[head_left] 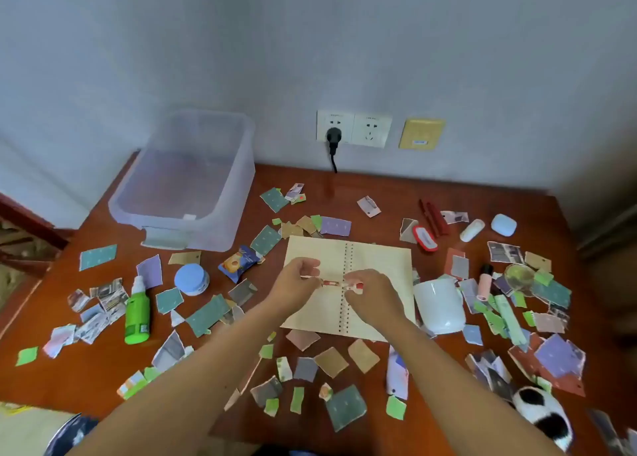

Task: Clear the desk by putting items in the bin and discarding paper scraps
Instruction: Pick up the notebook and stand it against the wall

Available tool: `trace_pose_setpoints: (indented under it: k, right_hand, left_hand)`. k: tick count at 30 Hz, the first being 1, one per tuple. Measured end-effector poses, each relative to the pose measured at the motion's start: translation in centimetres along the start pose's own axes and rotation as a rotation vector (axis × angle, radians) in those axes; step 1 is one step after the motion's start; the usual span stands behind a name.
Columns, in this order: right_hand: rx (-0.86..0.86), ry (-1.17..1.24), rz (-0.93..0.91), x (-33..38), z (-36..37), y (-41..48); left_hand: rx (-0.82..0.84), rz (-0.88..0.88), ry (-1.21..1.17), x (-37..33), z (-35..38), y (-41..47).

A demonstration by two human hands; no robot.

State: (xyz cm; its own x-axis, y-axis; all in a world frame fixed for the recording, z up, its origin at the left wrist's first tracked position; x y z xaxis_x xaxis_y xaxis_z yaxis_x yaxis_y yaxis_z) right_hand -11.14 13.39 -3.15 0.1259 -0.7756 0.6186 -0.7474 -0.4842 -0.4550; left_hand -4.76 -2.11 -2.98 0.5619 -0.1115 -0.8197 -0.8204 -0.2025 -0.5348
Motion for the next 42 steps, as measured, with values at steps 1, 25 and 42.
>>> trace_pose_setpoints:
  k: [1,25,42]
  right_hand:
    - [0.005,-0.059,0.02,0.1,0.3,0.6]
    - [-0.085,0.146,0.311,2.2,-0.6,6.6]
    - [-0.024,0.856,0.37,-0.1,-0.2,9.9]
  left_hand:
    - [0.02,-0.004,0.007,0.2,-0.3,0.7]
    - [0.141,0.112,0.488,-1.0,-3.4,10.4]
    - [0.16,0.05,1.027,-2.4,-1.5,14.1]
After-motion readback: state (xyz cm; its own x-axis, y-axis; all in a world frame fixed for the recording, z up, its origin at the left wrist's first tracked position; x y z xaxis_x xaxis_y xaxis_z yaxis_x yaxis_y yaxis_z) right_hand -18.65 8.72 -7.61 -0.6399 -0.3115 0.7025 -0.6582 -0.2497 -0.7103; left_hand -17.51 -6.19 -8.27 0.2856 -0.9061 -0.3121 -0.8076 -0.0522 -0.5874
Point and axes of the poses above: each hand's wrist, its own y-axis towards the middle knuckle, its own z-axis out of the palm, x = y × z, the point moved 6 cm from there along y, towards the middle knuckle, and after that the axes turned 9 degrees about x, right-handed, at the moved point
